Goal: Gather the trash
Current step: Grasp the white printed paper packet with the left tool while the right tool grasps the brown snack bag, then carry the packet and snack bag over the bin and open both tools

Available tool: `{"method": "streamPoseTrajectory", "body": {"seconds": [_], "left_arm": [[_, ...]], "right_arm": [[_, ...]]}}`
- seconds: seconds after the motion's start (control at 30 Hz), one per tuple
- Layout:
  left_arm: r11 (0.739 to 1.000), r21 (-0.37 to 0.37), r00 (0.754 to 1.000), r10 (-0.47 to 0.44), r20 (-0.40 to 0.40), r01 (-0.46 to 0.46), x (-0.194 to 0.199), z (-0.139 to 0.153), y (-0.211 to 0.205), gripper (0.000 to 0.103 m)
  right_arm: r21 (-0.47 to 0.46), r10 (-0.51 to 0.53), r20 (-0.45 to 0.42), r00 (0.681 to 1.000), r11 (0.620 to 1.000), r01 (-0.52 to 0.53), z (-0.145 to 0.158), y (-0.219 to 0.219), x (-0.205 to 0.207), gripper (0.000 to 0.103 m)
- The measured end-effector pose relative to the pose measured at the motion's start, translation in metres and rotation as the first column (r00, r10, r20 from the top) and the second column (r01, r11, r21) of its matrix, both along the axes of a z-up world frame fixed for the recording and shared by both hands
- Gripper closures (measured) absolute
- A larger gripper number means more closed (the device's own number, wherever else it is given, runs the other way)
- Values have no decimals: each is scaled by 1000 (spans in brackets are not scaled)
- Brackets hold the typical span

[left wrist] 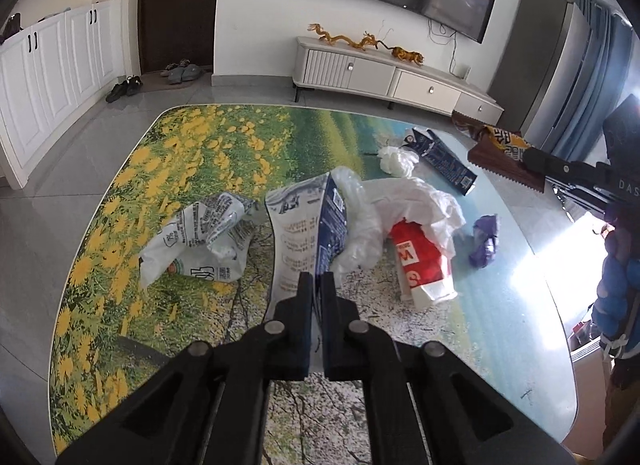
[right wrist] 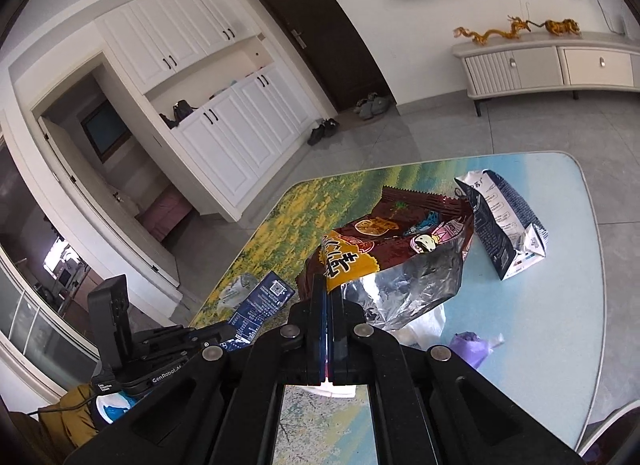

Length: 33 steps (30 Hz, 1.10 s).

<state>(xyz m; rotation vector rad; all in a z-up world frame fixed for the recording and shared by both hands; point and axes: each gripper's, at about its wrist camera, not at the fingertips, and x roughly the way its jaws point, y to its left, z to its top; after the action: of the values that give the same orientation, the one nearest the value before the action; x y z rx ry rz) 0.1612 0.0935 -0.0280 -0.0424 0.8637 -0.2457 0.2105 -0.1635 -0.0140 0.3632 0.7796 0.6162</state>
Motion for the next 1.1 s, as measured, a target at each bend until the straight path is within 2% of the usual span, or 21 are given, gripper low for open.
{"method": "streamPoseTrajectory", "body": {"seconds": [0.3, 0.47, 0.6, 0.8, 1.1], "left_arm": [[998, -41, 996, -37, 84, 40, -32, 39, -15, 100], [989, -71, 985, -122, 122, 131, -43, 55, -51, 100], [971, -85, 968, -213, 130, 225, -47, 62, -97, 100], [919, -105, 923, -367, 113, 379, -52, 62, -181, 100], [803, -129, 809, -588, -6, 582, -61, 28, -329, 100]], "right_arm": [[-5, -63, 58, 996, 998, 63, 23, -34, -46, 103], [-20, -146, 63, 987, 989, 148, 26, -74, -82, 103], [-34, -241, 48, 969, 969, 243, 19, -122, -115, 103], [-53, -380, -19, 925, 924, 378, -5, -193, -164, 103], [-110, -523, -172, 835, 852, 511, -74, -269, -206, 103]]}}
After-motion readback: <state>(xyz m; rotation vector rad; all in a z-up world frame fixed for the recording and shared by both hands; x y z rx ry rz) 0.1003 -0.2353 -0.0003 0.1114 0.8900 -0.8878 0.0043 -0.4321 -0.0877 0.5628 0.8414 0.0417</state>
